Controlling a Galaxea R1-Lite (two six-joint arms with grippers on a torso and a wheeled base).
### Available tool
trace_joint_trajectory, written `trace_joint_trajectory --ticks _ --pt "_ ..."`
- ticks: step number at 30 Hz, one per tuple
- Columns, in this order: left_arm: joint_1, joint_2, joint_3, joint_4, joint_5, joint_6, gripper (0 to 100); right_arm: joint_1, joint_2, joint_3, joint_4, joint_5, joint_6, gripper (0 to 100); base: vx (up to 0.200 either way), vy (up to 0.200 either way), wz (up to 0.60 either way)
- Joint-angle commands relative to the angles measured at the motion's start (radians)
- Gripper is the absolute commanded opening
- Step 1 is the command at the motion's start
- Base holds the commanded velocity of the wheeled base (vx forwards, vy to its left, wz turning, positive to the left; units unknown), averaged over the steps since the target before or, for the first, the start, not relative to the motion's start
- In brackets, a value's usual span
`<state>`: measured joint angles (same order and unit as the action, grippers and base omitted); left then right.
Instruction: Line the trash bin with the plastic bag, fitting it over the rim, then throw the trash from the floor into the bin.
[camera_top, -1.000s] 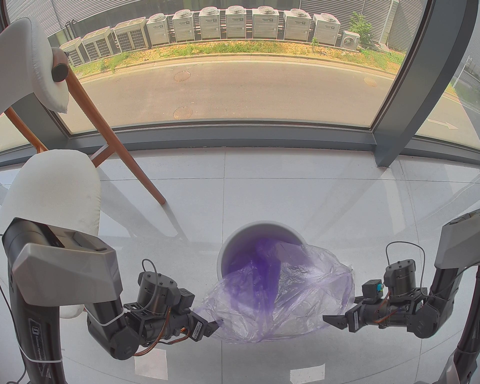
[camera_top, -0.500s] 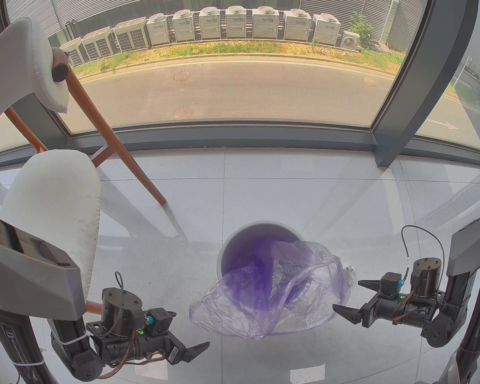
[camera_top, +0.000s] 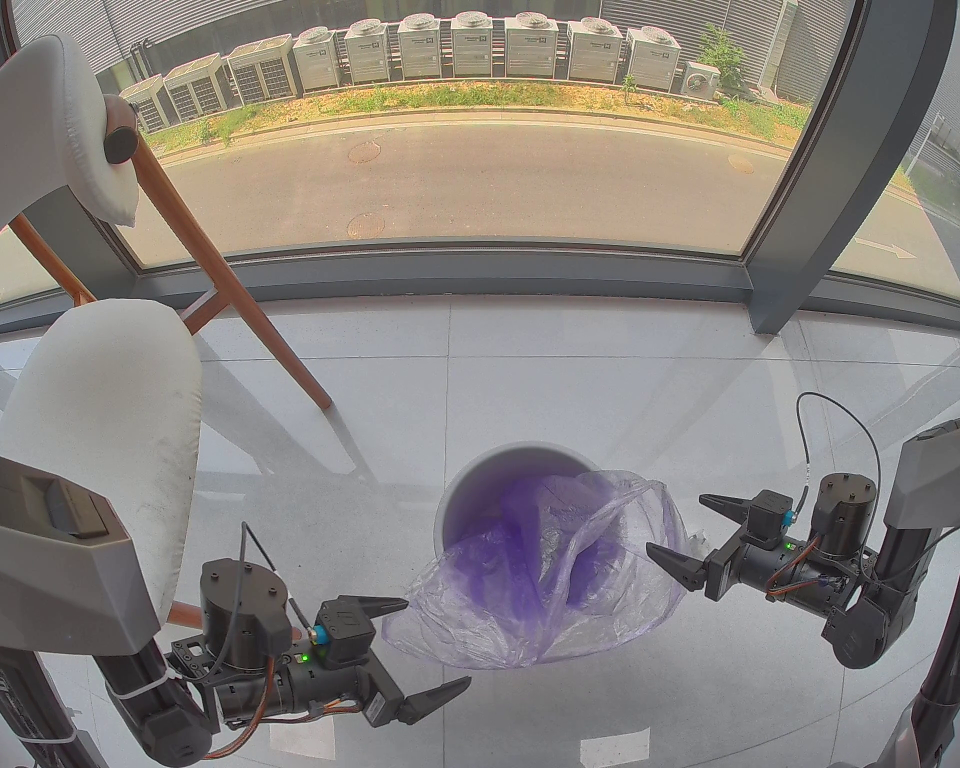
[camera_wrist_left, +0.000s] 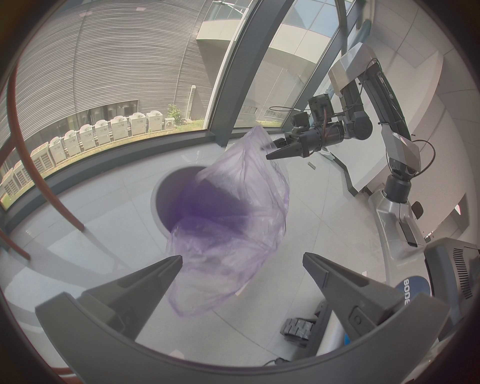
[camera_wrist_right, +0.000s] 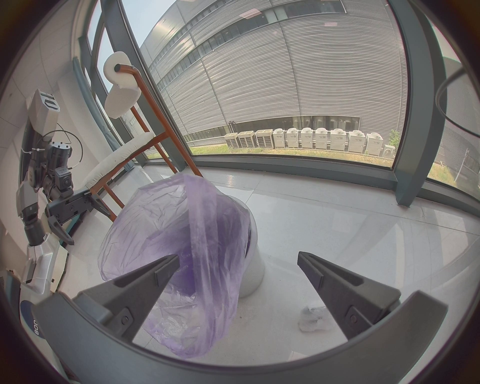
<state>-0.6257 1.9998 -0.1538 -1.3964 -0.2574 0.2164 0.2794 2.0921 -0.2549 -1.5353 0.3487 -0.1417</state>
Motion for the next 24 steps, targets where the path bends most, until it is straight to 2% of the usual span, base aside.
trace_joint_trajectory --ticks 1,7,13,17,23,24 --pt "-0.003 0.065 -0.107 0.004 0.003 0.0 100 0.027 0.009 -0.02 -0.002 -0.002 0.002 100 0.0 0.0 0.0" --pt "0.0 0.149 -0.273 0.022 0.003 0.037 100 0.05 0.005 -0.014 0.0 -0.007 0.004 100 0.0 0.0 0.0" --pt "-0.011 0.178 -0.325 0.014 0.001 0.156 100 0.05 0.006 0.003 -0.002 -0.039 0.013 100 0.0 0.0 0.0" --pt "-0.04 0.234 -0.369 -0.035 -0.002 0.147 100 0.052 0.005 0.019 -0.003 -0.04 0.017 100 0.0 0.0 0.0" --pt "-0.083 0.249 -0.391 -0.039 0.01 0.112 100 0.052 0.0 0.026 -0.002 -0.048 0.025 100 0.0 0.0 0.0" --pt "-0.117 0.255 -0.386 -0.039 0.032 0.104 100 0.052 -0.003 0.036 -0.003 -0.051 0.034 100 0.0 0.0 0.0"
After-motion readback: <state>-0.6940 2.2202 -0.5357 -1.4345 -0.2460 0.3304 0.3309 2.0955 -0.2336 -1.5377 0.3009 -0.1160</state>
